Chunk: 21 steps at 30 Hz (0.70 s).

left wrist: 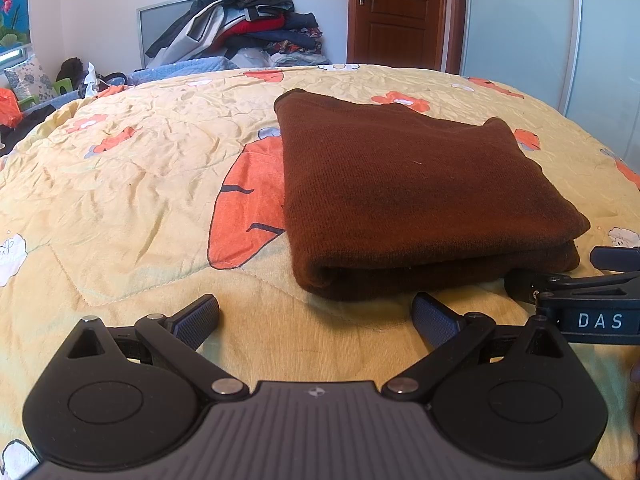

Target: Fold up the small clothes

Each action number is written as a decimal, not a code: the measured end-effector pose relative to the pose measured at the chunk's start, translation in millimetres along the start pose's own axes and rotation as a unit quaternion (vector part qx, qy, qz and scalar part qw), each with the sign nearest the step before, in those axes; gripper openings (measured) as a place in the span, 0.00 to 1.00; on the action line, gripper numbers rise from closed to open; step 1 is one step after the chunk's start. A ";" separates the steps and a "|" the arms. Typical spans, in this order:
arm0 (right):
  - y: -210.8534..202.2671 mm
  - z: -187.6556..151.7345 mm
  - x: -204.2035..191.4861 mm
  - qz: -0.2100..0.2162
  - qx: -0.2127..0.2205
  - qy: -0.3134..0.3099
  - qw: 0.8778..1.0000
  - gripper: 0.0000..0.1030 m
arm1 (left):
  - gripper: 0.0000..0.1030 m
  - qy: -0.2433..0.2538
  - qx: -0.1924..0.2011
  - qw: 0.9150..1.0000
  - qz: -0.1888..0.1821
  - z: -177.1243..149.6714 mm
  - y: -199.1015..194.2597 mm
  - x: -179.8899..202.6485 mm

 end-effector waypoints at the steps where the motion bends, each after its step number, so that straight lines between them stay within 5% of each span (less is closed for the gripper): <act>1: -0.2 -0.1 -0.2 0.000 0.000 0.000 1.000 1.00 | 1.00 0.000 0.000 1.000 0.000 0.2 0.3 0.0; 21: -0.3 -0.1 -0.4 0.000 0.000 0.000 1.000 1.00 | 1.00 -0.007 -0.009 1.000 0.005 0.9 0.7 2.8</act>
Point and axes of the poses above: each gripper's, at about its wrist camera, not at the fingertips, and y roughly the way its jaws point, x to its right, z to its top, the point moved 5 cm from there along y, roughly the way its jaws point, and after that the axes turned 2 degrees about x, right-handed, at the moved point
